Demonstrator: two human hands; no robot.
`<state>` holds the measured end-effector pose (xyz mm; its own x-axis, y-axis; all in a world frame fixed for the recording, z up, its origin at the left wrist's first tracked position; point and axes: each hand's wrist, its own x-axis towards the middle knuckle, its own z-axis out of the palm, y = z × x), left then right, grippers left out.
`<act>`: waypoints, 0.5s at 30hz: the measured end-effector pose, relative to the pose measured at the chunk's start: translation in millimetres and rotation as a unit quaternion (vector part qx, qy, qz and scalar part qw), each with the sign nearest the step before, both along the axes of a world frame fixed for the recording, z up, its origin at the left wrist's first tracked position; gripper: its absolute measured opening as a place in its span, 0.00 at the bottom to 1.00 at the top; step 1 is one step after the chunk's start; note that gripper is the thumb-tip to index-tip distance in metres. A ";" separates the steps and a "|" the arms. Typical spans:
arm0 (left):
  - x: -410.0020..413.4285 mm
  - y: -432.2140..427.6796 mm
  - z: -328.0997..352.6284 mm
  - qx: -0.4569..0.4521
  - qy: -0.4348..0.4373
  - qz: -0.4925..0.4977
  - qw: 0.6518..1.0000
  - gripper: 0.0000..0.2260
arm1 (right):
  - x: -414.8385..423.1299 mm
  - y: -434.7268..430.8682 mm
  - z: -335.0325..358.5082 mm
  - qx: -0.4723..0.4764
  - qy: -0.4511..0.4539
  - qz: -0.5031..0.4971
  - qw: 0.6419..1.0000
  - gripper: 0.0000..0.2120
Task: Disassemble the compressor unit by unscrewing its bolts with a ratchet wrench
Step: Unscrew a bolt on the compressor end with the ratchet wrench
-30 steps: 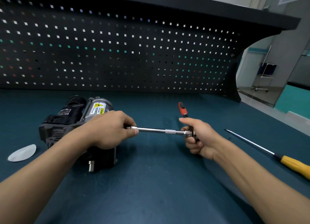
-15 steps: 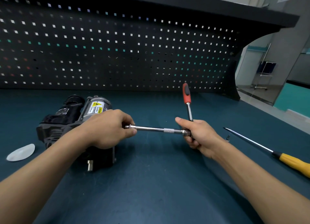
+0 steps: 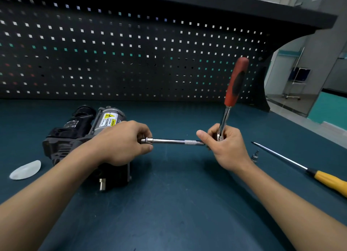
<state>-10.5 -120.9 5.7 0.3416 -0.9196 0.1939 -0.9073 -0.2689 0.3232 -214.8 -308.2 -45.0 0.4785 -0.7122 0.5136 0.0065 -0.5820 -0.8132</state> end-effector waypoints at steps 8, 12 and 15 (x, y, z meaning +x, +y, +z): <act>-0.7 1.0 0.1 -0.006 0.007 0.001 1.000 0.04 | 3.7 4.6 -0.6 -0.047 -0.063 -0.017 0.997 0.18; -2.0 1.3 0.7 -0.015 0.019 -0.003 1.000 0.04 | 4.3 6.5 2.6 -0.107 -0.102 -0.007 0.989 0.18; -0.8 3.7 2.6 -0.007 0.019 -0.015 1.000 0.08 | 2.0 6.3 -0.1 -0.092 -0.086 -0.002 0.992 0.16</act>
<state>-11.3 -117.1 8.3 0.3210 -0.9268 0.1949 -0.9021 -0.2365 0.3611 -212.8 -301.9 -45.2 0.3697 -0.6008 0.7088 0.1328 -0.7209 -0.6802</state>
